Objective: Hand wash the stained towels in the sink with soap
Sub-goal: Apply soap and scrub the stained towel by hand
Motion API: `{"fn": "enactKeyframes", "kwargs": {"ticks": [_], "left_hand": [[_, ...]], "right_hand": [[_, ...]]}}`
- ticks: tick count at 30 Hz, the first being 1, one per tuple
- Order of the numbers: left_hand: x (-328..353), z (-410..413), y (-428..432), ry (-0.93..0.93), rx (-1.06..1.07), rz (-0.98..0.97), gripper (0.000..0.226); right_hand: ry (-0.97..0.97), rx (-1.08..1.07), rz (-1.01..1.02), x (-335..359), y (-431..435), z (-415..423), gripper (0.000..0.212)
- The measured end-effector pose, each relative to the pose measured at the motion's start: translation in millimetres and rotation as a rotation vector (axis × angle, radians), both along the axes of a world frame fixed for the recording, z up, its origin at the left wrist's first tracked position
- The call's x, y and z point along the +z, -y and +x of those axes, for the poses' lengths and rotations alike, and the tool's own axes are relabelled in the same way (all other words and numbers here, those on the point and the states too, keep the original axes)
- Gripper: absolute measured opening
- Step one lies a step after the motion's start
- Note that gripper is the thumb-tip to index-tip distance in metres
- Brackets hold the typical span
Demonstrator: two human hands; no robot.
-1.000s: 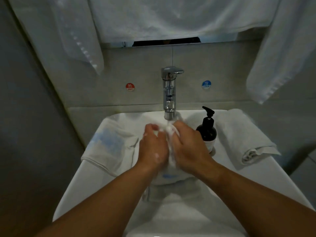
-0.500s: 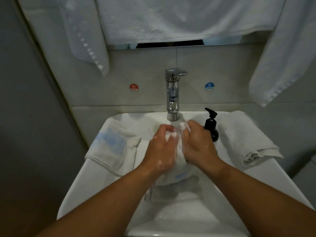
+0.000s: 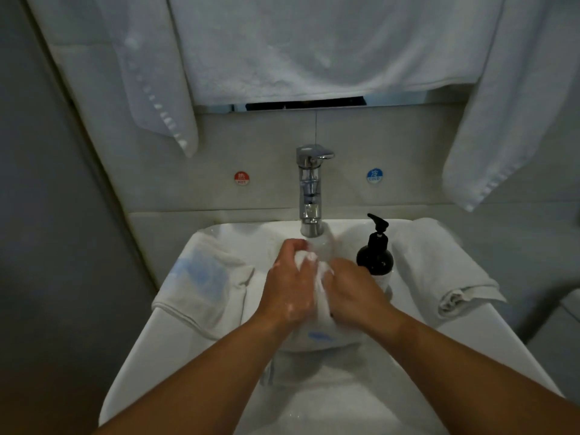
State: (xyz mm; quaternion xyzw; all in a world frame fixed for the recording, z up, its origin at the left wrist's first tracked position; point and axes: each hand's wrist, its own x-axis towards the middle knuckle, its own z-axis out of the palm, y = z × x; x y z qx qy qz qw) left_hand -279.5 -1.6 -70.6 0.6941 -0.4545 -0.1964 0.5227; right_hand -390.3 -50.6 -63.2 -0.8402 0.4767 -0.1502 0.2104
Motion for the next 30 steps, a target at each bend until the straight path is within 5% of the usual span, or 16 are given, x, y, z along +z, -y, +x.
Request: {"fn": "enactKeyframes", "kwargs": {"ticks": [3, 6, 11, 16, 18, 22, 27, 30], "left_hand": [[-8, 8, 4, -0.030, 0.122, 0.104, 0.015], [-15, 7, -4, -0.022, -0.016, 0.182, 0.018], [-2, -3, -8, -0.063, -0.020, -0.134, 0.022], [-10, 10, -1, -0.007, 0.050, 0.171, 0.016], [-13, 9, -4, 0.044, -0.071, 0.206, 0.017], [-3, 2, -8, 0.032, -0.073, -0.054, 0.013], [-4, 5, -5, 0.039, 0.072, 0.125, 0.016], [-4, 0, -10, 0.043, -0.047, 0.034, 0.017]], "right_hand": [[0.329, 0.084, -0.103, -2, -15, 7, 0.026], [0.458, 0.026, -0.175, -2, -12, 13, 0.029], [0.130, -0.069, -0.001, -6, 4, 3, 0.031], [0.459, 0.085, -0.123, -2, -13, 11, 0.029], [0.413, -0.005, -0.118, -3, -5, 13, 0.025], [0.102, -0.057, 0.005, -12, 8, 4, 0.028], [0.520, 0.044, -0.092, -4, -11, 10, 0.028], [0.441, -0.076, -0.066, -6, 2, 12, 0.025]]}}
